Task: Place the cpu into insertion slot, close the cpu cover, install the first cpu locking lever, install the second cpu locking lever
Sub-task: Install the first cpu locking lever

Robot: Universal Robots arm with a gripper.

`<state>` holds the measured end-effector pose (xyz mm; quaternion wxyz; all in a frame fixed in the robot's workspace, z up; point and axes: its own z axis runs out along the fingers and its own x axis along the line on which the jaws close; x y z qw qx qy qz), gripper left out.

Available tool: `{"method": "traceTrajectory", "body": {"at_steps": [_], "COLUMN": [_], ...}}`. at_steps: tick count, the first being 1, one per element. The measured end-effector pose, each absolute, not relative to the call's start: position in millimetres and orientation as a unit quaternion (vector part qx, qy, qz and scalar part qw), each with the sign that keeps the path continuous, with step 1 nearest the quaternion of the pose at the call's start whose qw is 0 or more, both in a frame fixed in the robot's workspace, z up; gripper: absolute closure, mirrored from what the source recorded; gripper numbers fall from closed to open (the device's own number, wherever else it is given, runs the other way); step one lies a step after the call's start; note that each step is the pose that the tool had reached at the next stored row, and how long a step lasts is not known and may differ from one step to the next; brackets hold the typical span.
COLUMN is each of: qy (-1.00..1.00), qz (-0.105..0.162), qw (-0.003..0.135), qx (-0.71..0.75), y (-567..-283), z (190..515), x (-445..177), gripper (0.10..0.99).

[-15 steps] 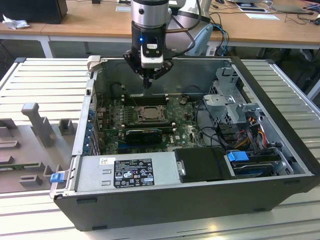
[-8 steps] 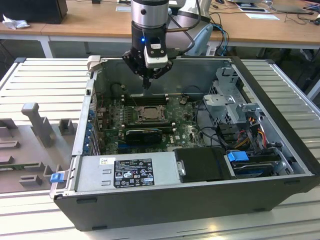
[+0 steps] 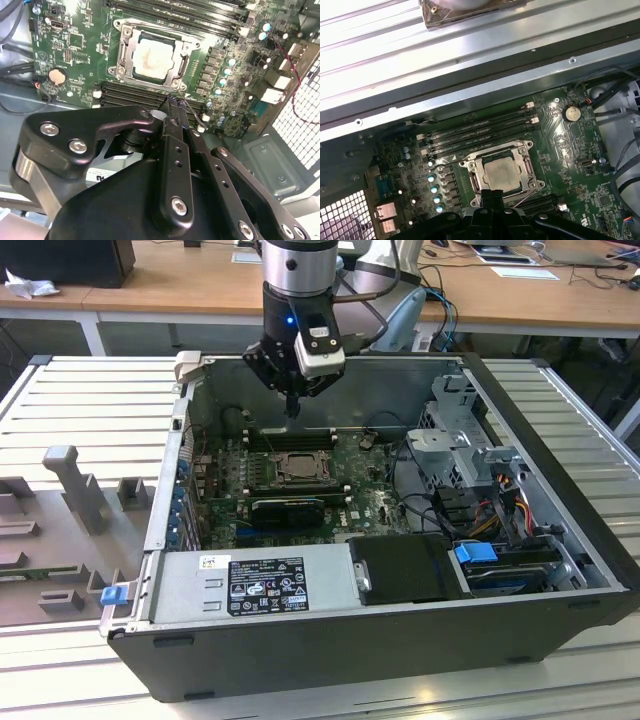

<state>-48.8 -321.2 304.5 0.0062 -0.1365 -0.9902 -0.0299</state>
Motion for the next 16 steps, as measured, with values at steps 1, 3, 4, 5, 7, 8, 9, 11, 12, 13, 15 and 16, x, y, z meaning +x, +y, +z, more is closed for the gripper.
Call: {"method": "traceTrajectory", "body": {"at_steps": [1, 3, 4, 5, 7, 8, 9, 11, 12, 13, 15, 16], "qy": [-0.991, -0.992, -0.993, -0.994, -0.995, -0.995, -0.995, -0.996, -0.997, -0.997, -0.998, -0.998], "qz": [-0.03, -0.03, -0.03, -0.03, -0.03, -0.03, -0.03, -0.03, -0.03, -0.029, -0.029, -0.029], "qw": [0.006, 0.007, 0.007, 0.007, 0.007, 0.007, 0.008, 0.008, 0.008, 0.008, 0.008, 0.008], "qx": [-0.132, -0.123, -0.114, -0.107, -0.096, -0.093, -0.09, -0.08, -0.077, -0.072, -0.062, -0.056], "y": [-321.2, -321.2, -321.2, -321.2, -321.2, -321.2, -321.2, -321.2, -321.2, -321.2, -321.2, -321.2], "z": [304.5, 304.5, 304.5, 304.5, 304.5, 304.5, 304.5, 304.5, 304.5, 304.5, 304.5, 304.5], "x": [-48.8, -48.8, -48.8, -48.8, -48.8, -48.8, -48.8, -48.8, -48.8, -48.8, -48.8, -48.8], "gripper": [0.98, 0.98, 0.98, 0.98, 0.98, 0.98, 0.98, 0.98, 0.98, 0.98, 0.98, 0.98]}}
